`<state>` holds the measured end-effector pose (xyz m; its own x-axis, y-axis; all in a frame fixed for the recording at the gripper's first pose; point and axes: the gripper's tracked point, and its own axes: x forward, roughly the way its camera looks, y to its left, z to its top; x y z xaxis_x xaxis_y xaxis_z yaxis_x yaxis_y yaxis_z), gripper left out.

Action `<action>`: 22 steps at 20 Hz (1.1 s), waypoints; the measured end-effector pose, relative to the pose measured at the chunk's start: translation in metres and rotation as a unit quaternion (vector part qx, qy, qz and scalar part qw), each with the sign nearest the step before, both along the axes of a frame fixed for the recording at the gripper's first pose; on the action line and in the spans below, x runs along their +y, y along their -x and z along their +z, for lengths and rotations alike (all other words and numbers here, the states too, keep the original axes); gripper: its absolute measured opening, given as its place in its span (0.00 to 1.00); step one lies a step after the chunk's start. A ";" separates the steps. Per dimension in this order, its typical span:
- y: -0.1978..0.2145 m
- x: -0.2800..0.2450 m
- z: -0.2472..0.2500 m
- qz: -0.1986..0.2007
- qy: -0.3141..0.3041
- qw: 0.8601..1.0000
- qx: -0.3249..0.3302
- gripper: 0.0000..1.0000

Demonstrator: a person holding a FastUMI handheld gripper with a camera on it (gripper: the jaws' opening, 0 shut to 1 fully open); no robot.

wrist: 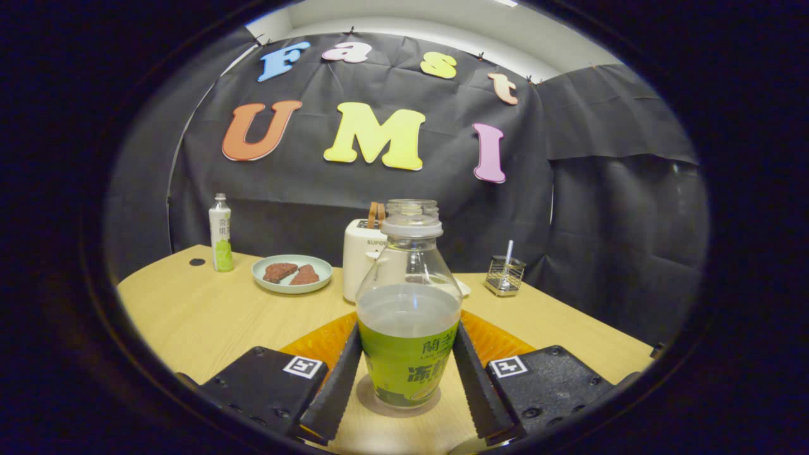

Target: Take the bottle from table, then pour the juice into the cup, finally place the bottle on the coaster

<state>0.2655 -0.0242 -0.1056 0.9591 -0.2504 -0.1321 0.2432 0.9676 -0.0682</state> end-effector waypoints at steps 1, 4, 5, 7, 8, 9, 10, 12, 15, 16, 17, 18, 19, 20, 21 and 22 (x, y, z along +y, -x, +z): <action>0.000 0.004 0.000 0.005 -0.009 1.000 -0.003 0.84; 0.006 -0.001 0.000 0.001 -0.018 1.000 -0.007 0.94; 0.008 -0.001 0.001 0.005 -0.021 1.000 -0.011 1.00; 0.013 -0.005 0.007 -0.003 -0.020 1.000 -0.017 1.00; 0.015 -0.008 0.008 -0.010 -0.018 1.000 -0.017 1.00; 0.018 -0.008 0.009 -0.010 -0.018 1.000 -0.015 1.00; 0.020 -0.006 0.010 -0.007 -0.019 1.000 -0.013 1.00; 0.028 -0.007 0.015 -0.010 -0.020 1.000 -0.005 1.00; 0.047 -0.004 0.042 -0.005 -0.025 0.999 -0.025 1.00; 0.053 -0.003 0.053 0.001 -0.028 0.999 -0.036 1.00; 0.061 0.000 0.066 0.012 -0.030 0.998 -0.047 1.00; 0.067 -0.002 0.075 0.015 -0.031 0.998 -0.055 1.00; 0.075 -0.005 0.082 0.012 -0.033 0.998 -0.057 1.00; 0.083 -0.005 0.087 0.016 -0.034 0.997 -0.061 1.00; 0.095 -0.001 0.094 0.024 -0.033 0.997 -0.064 1.00; 0.103 -0.001 0.097 0.026 -0.032 0.997 -0.063 1.00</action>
<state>0.1625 -0.0252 -0.0088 0.9807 -0.1942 -0.0238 0.1947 0.9806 0.0213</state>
